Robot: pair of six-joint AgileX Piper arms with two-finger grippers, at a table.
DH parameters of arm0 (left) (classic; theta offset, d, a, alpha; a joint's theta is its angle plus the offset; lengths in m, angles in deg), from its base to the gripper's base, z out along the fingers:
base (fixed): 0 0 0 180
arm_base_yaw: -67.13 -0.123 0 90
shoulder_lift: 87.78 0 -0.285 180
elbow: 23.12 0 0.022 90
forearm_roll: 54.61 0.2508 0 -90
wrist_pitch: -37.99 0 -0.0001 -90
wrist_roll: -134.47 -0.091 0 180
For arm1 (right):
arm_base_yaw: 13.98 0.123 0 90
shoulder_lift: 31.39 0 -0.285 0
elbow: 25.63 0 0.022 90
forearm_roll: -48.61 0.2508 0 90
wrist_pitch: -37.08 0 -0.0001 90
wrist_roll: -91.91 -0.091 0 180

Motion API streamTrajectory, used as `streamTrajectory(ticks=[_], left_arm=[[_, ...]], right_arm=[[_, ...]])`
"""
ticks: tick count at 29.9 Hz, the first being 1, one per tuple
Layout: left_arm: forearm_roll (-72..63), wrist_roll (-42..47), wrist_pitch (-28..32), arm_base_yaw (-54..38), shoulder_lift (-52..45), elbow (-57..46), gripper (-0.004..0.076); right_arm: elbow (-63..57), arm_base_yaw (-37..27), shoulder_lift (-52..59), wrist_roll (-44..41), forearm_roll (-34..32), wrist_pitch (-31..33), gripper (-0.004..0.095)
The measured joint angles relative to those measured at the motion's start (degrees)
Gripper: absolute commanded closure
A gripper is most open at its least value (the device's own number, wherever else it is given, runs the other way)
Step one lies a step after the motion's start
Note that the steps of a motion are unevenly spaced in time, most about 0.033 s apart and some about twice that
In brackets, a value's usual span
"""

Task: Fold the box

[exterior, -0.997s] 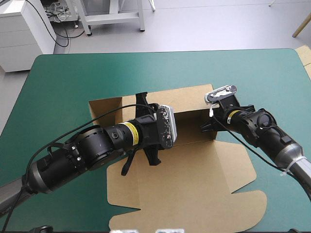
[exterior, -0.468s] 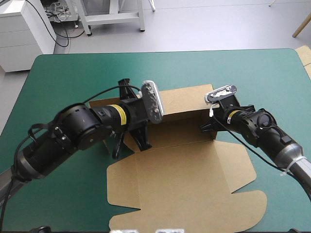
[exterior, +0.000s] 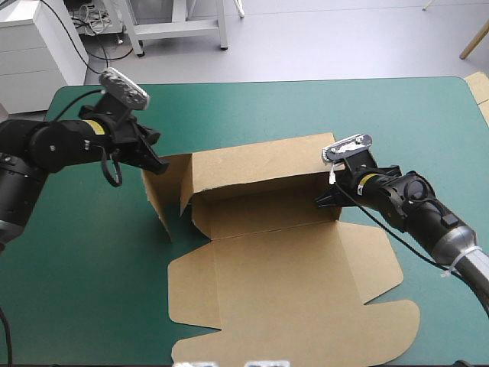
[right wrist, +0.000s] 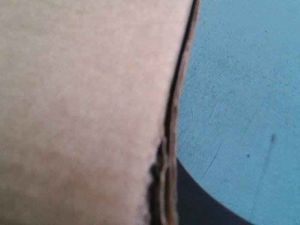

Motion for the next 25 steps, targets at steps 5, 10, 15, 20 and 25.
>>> streamTrajectory(ticks=[5, 10, 15, 20, 25], left_arm=[[-3.9, 2.0, -0.6, -8.3, -2.4, 0.0, 0.0732], [-0.8, 6.5, -0.8, -11.8, -5.9, -2.6, 0.0732], [5.2, 12.0, 0.8, -11.8, -11.1, -9.1, 0.0732], [10.9, 15.1, 2.8, -11.8, -15.2, -15.7, 0.0732], [15.8, 17.4, 3.1, -11.8, -16.4, -19.6, 0.0732]], right_arm=[[0.0, 0.0, 0.0, -0.4, 0.0, 0.0, 0.0929], [0.0, 0.0, 0.0, -1.3, 0.0, 0.1, 0.0929], [0.0, 0.0, 1.2, -1.9, 0.6, 0.7, 0.0929], [0.7, 0.0, 4.3, -2.0, 1.3, 3.7, 0.0929], [5.2, 0.0, 5.7, -2.1, 1.4, 12.6, 0.0929]])
